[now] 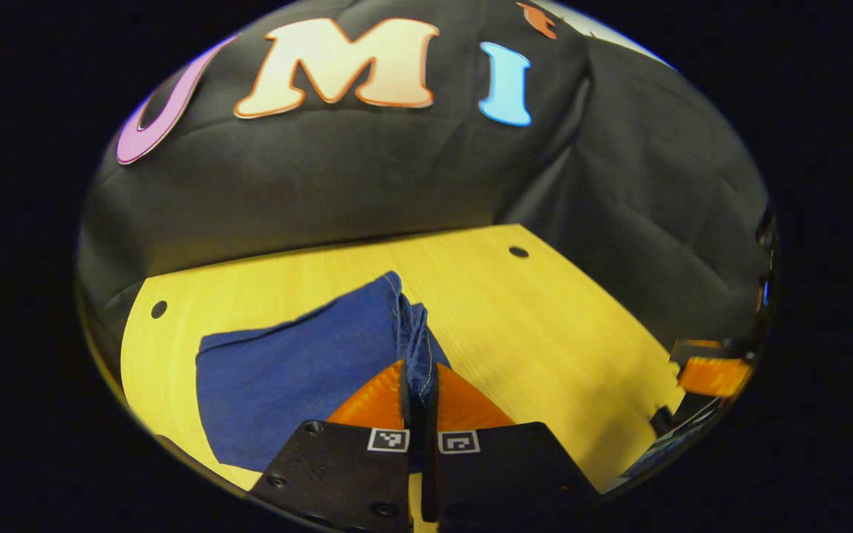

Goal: Grasp the waist and the cuffs of the jeans and fold them to make the two legs overlap; first hold the waist and fold one-third of the jeans toward the cuffs, then hold the cuffs and fold the remaining one-third in the same direction to finish folding.

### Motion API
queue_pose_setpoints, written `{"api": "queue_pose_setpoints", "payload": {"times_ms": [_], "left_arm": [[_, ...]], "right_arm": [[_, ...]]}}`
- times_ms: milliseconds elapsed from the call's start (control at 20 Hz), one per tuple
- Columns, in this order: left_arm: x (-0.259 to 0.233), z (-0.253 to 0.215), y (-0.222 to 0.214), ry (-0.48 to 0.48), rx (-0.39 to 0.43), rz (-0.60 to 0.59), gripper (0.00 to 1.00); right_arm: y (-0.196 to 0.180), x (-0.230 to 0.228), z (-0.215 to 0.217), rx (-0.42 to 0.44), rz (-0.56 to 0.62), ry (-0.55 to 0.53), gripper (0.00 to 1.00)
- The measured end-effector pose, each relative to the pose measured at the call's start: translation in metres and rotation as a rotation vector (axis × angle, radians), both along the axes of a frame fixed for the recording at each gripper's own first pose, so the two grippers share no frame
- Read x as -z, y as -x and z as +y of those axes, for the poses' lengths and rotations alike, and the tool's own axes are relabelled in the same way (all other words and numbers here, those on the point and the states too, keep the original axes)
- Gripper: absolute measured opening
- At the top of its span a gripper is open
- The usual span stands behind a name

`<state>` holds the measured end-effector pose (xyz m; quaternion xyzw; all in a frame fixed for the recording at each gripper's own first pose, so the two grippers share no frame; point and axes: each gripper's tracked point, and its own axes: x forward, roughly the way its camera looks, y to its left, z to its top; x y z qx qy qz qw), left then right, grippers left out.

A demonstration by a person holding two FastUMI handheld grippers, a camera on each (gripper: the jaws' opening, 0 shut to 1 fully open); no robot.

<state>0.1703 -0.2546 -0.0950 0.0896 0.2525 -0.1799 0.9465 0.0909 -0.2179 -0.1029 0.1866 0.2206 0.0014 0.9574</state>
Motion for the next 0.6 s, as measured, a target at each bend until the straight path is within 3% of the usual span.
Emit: {"api": "queue_pose_setpoints", "payload": {"times_ms": [150, 300, 400, 550, 600], "left_arm": [[0.031, -0.009, 0.01, -0.05, 0.007, 0.026, 0.03], [0.042, -0.039, 0.028, 0.022, 0.069, 0.07, 0.24], [0.029, -0.047, 0.039, 0.067, 0.088, 0.054, 0.31], [-0.008, -0.025, 0.061, 0.165, 0.056, -0.005, 0.8], [-0.024, -0.011, 0.068, 0.191, 0.043, -0.032, 0.81]], "right_arm": [[0.004, 0.002, -0.004, -0.004, 0.002, 0.006, 0.98], [0.006, 0.001, -0.006, -0.001, -0.001, 0.012, 0.98], [0.006, -0.002, -0.002, 0.002, -0.004, 0.012, 0.98], [0.005, -0.017, 0.017, 0.006, -0.044, 0.024, 0.98], [0.005, -0.022, 0.03, -0.002, -0.065, 0.028, 0.98]]}}
